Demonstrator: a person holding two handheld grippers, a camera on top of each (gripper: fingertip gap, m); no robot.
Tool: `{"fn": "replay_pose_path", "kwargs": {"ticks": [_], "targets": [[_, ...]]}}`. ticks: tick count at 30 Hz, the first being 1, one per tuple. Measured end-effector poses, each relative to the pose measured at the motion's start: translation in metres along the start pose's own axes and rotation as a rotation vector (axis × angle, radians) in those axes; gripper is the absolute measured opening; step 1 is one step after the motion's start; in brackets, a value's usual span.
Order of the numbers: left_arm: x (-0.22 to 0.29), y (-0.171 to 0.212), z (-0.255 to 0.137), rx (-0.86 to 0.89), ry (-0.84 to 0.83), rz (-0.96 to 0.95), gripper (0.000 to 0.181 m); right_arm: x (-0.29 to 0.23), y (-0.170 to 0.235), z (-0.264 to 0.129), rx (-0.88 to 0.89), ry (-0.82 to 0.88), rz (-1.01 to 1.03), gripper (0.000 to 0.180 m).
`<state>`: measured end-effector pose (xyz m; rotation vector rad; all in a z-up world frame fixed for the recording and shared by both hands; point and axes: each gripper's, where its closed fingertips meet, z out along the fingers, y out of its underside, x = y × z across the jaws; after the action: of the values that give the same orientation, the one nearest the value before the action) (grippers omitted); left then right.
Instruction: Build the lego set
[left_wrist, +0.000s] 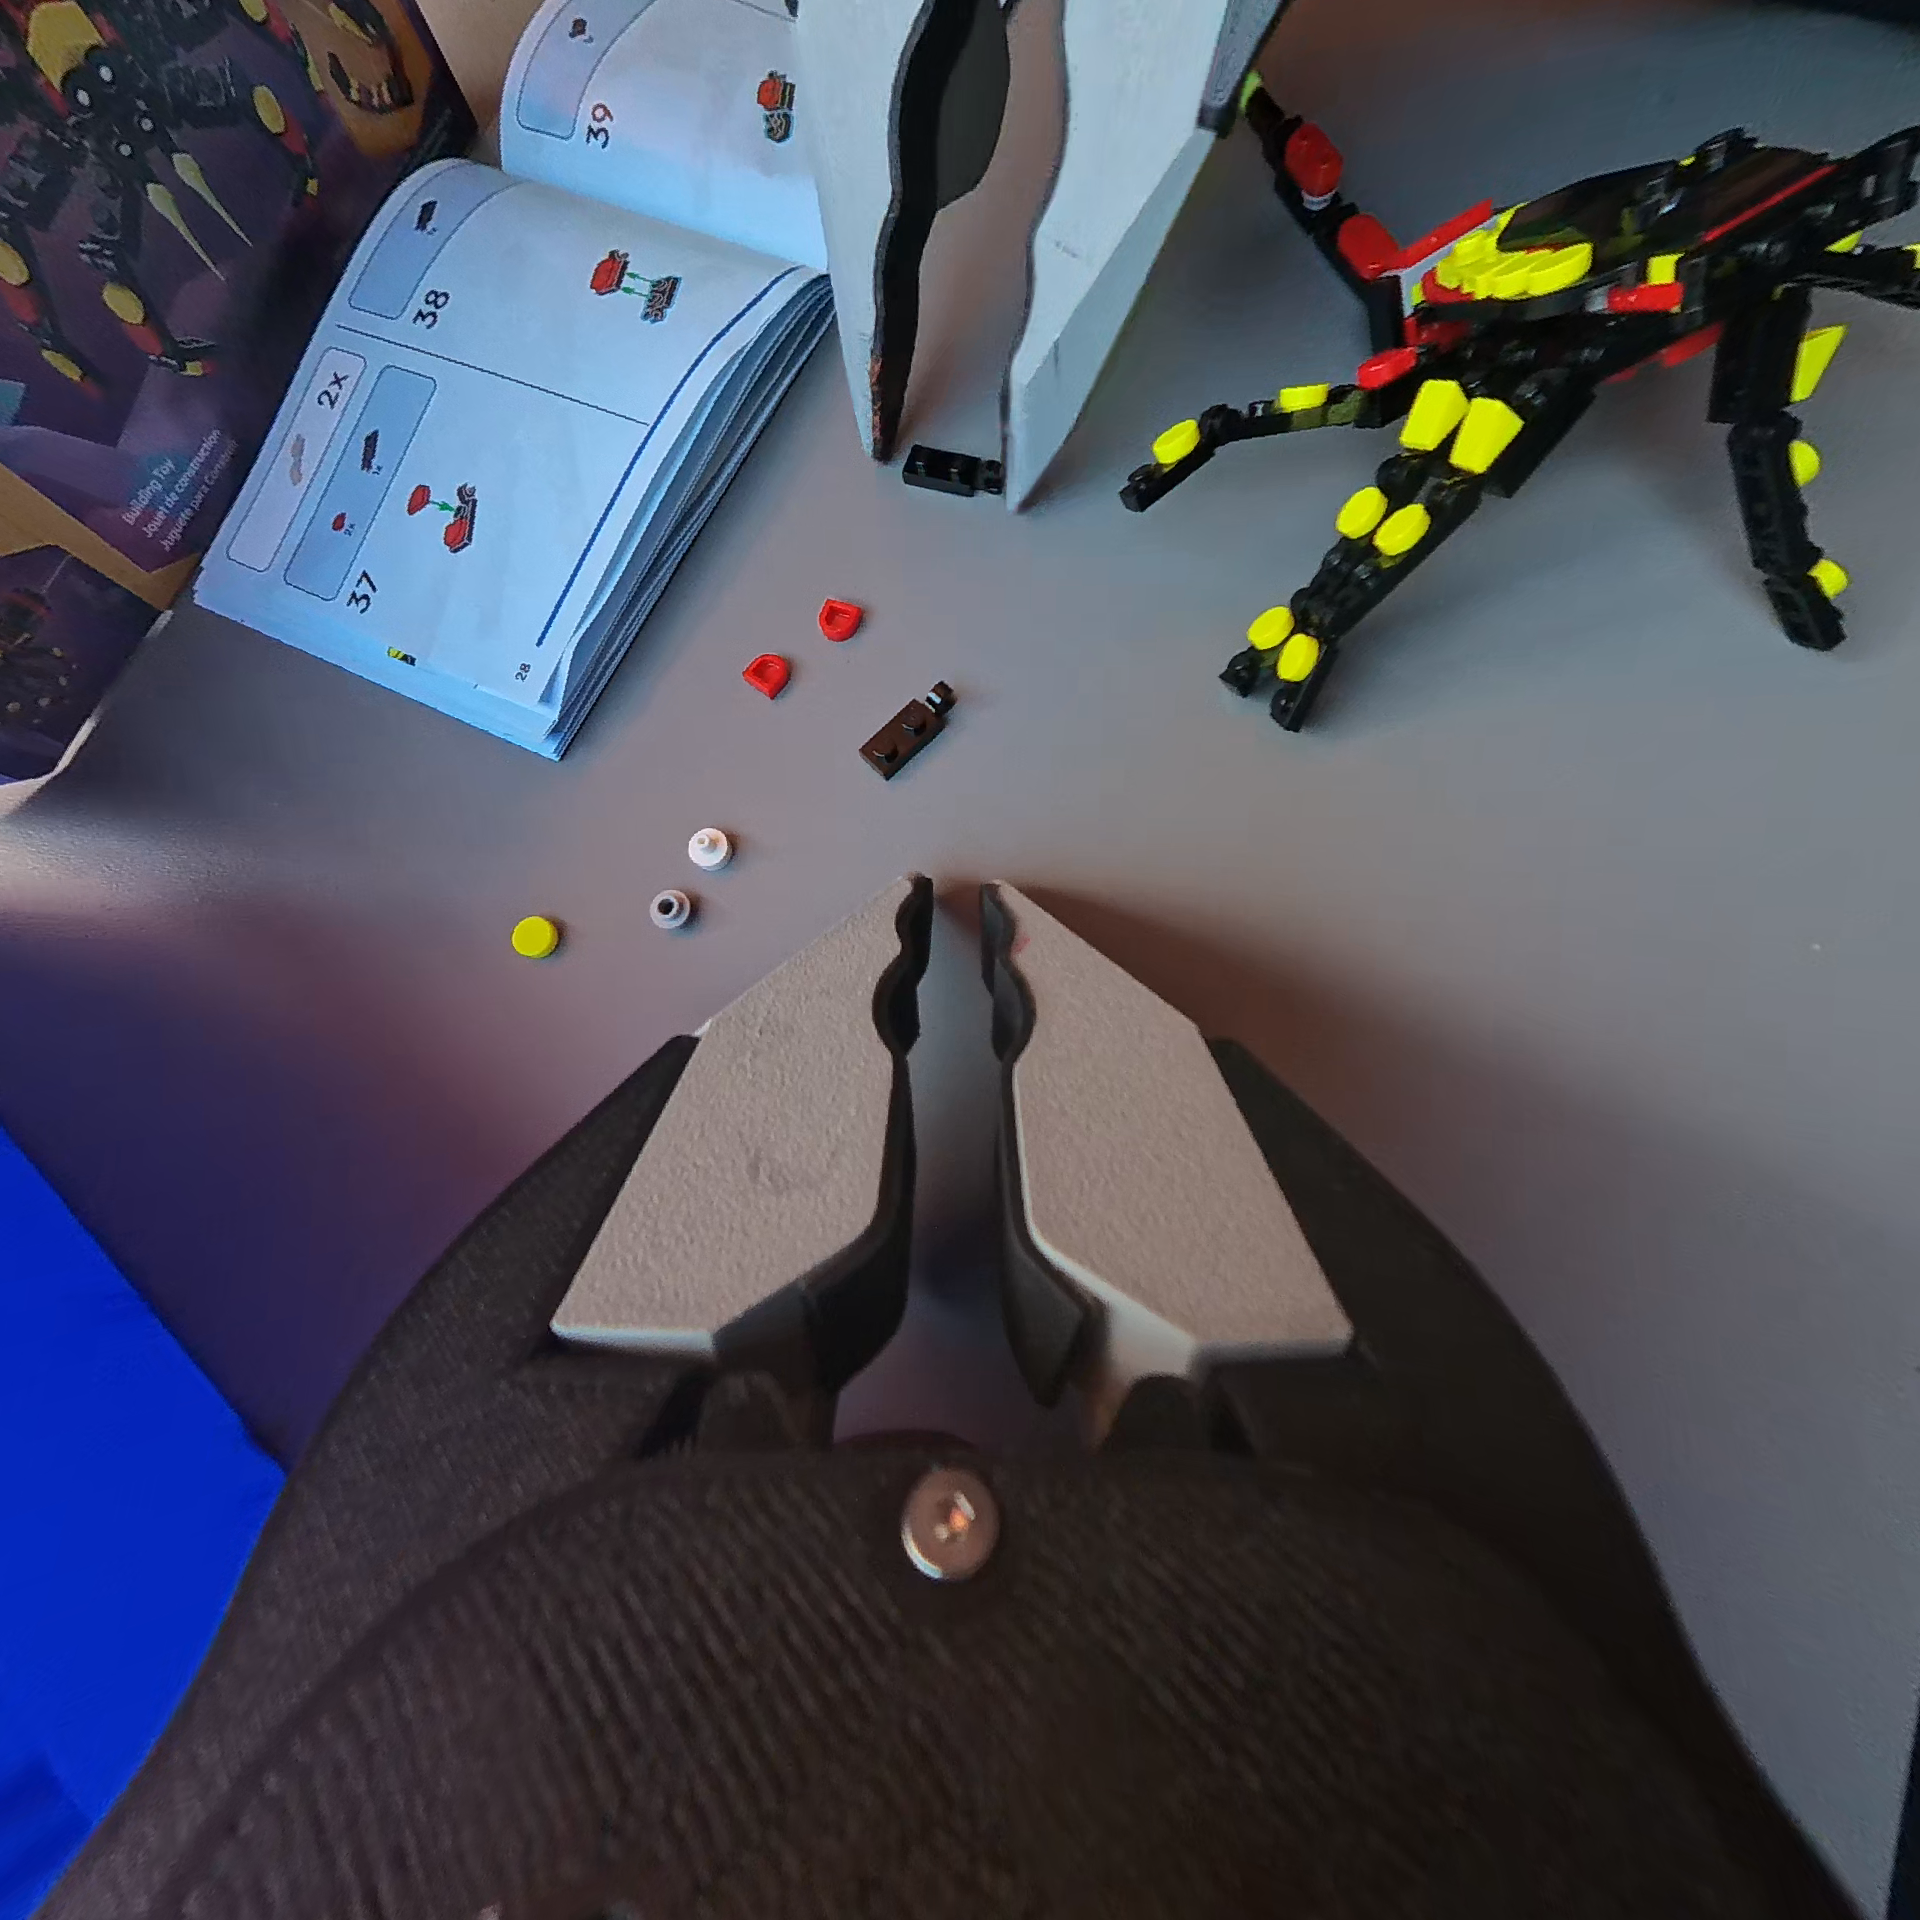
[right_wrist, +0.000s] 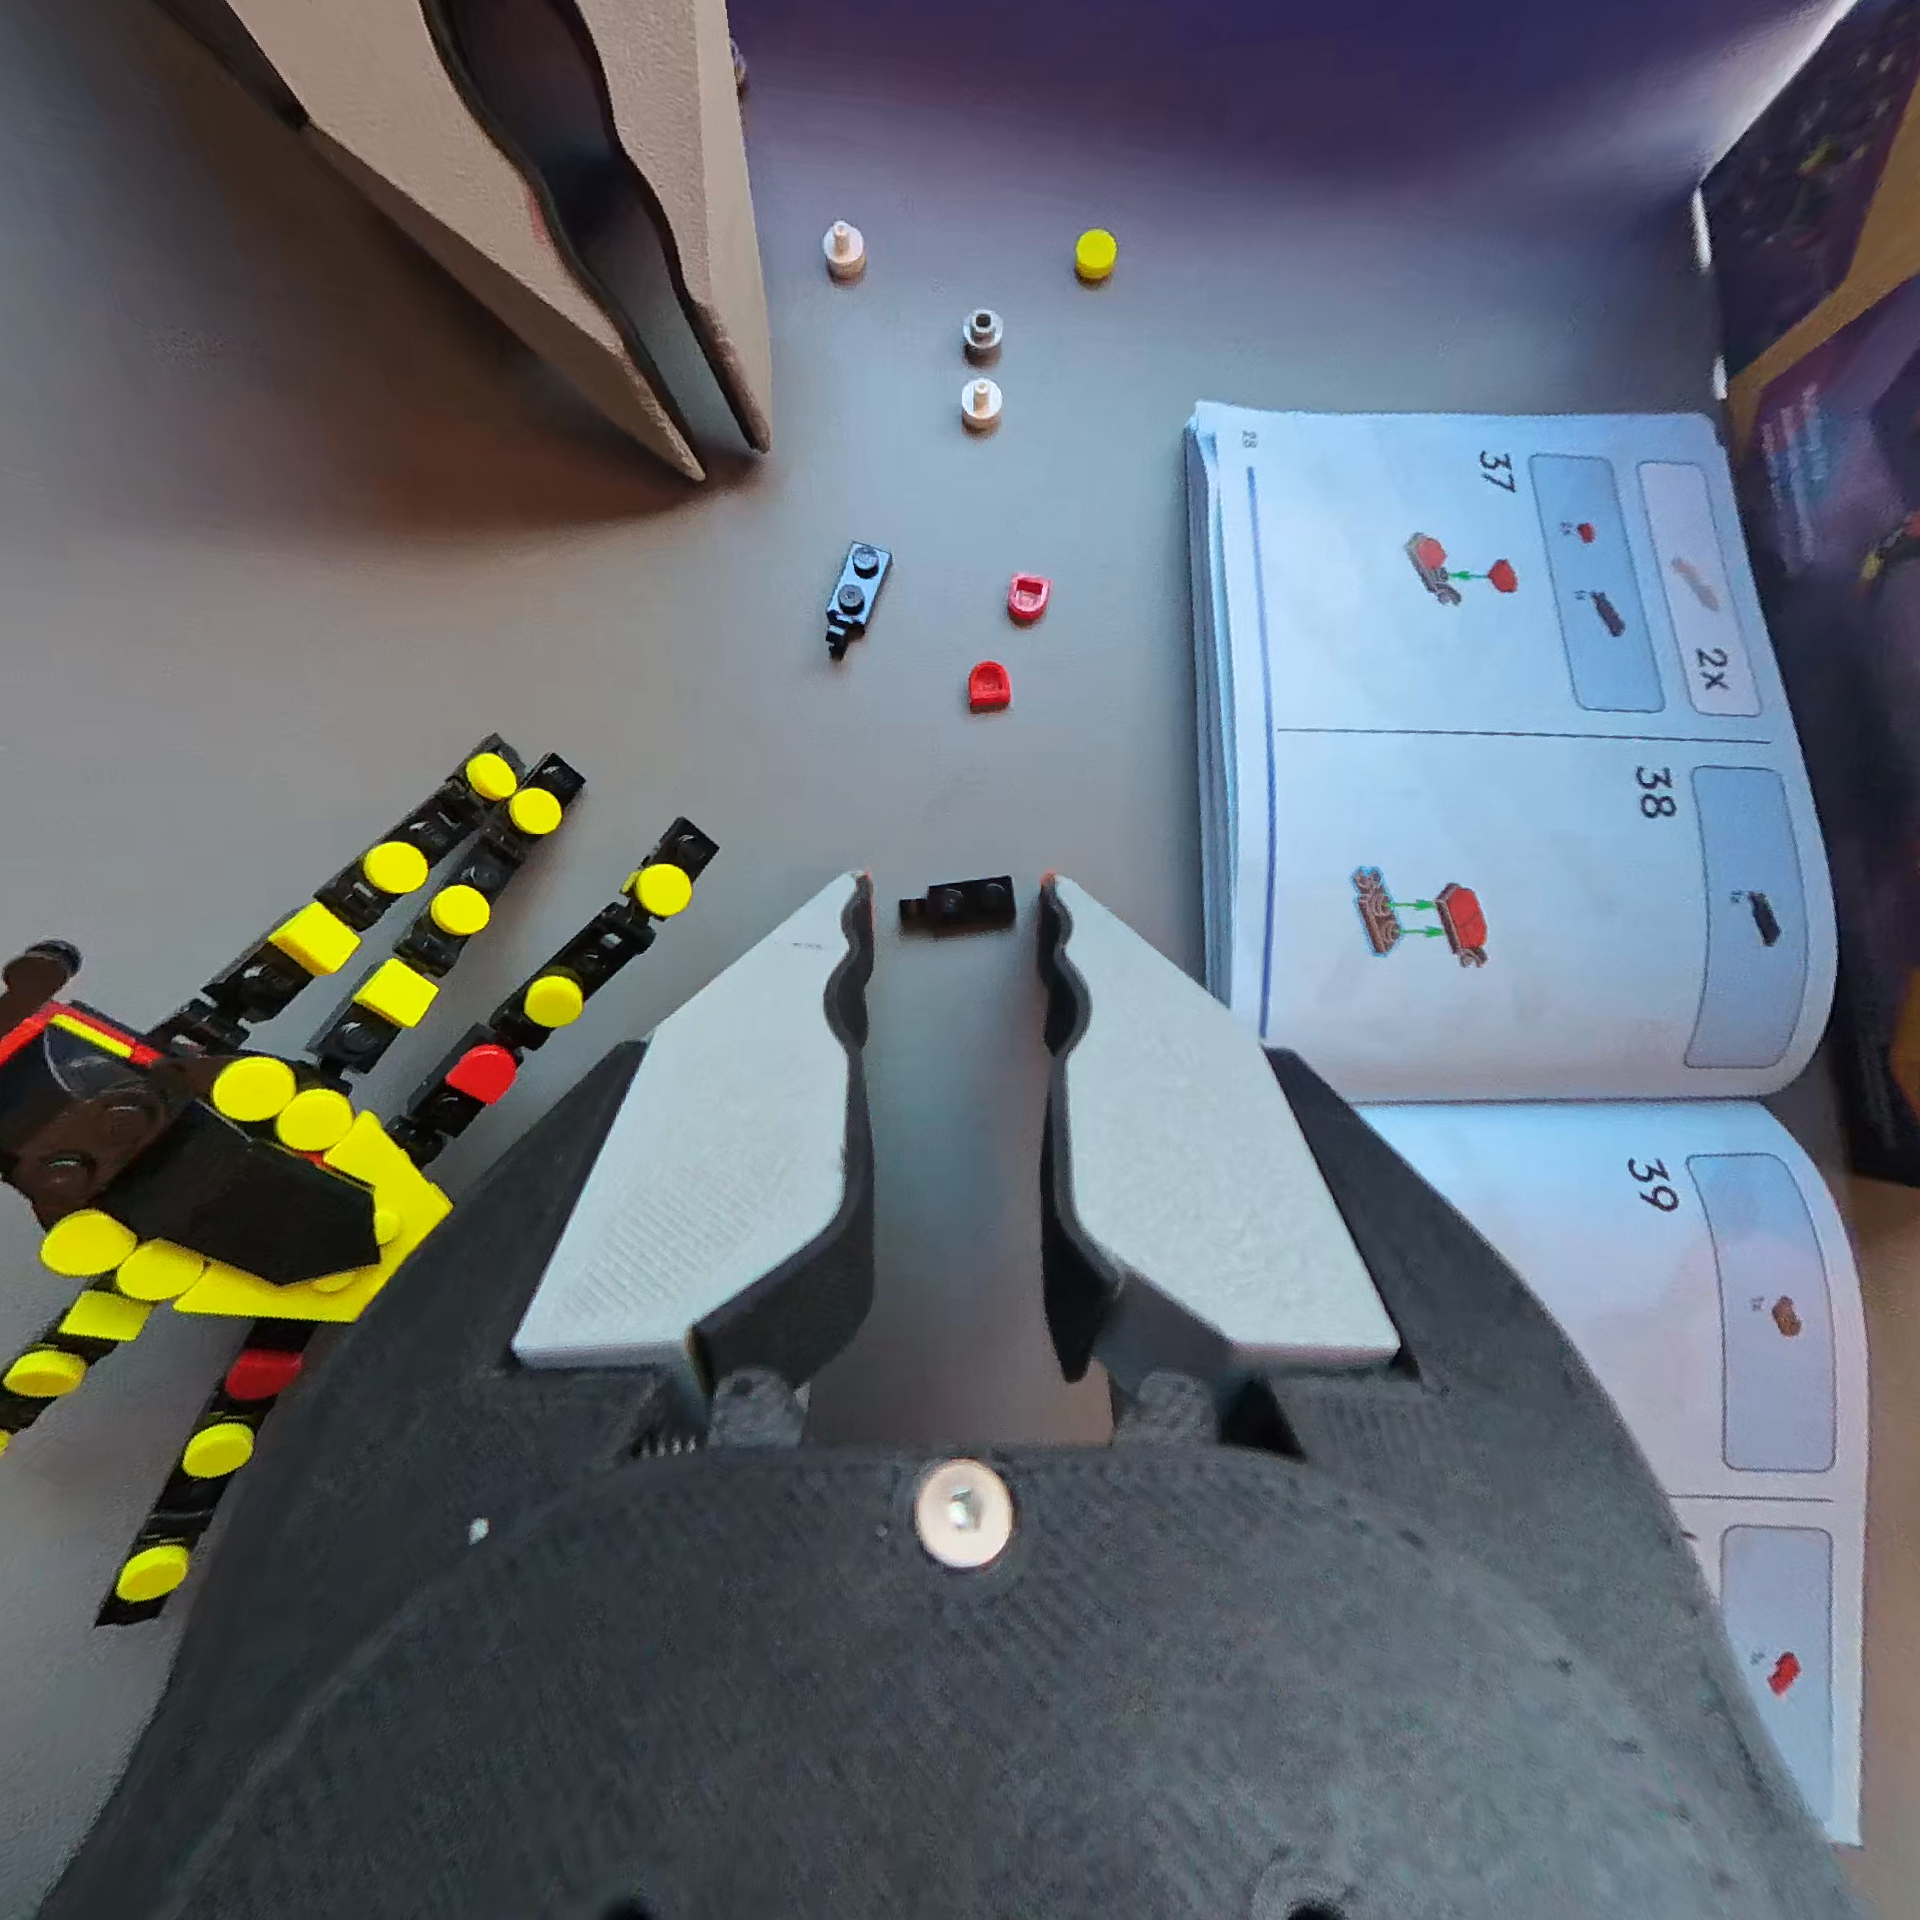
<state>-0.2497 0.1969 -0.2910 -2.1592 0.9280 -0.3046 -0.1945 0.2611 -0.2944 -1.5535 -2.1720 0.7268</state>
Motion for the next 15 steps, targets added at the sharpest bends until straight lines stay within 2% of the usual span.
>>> {"fn": "replay_pose_path", "kwargs": {"ticks": [1, 2, 6, 9, 12, 15], "targets": [[0.000, 0.000, 0.000, 0.000, -0.001, 0.001, 0.007, 0.002, 0.001, 0.000, -0.005, 0.015, -0.006, 0.026], [0.000, 0.000, 0.000, -0.001, -0.001, 0.003, 0.007, 0.003, 0.001, 0.000, -0.009, 0.027, -0.015, 0.020], [0.006, -0.001, 0.001, 0.001, 0.010, 0.012, 0.007, 0.003, -0.001, -0.001, -0.004, 0.034, -0.035, 0.019], [0.012, -0.004, 0.000, 0.014, 0.021, 0.026, 0.006, 0.006, -0.019, -0.010, 0.076, 0.034, -0.021, 0.020], [0.016, -0.006, 0.001, 0.019, 0.008, 0.057, 0.005, 0.012, -0.064, -0.029, 0.192, 0.029, -0.020, 0.019], [0.023, -0.008, 0.000, 0.029, 0.003, 0.092, 0.006, 0.014, -0.137, -0.049, 0.268, 0.017, -0.114, 0.019]]}}
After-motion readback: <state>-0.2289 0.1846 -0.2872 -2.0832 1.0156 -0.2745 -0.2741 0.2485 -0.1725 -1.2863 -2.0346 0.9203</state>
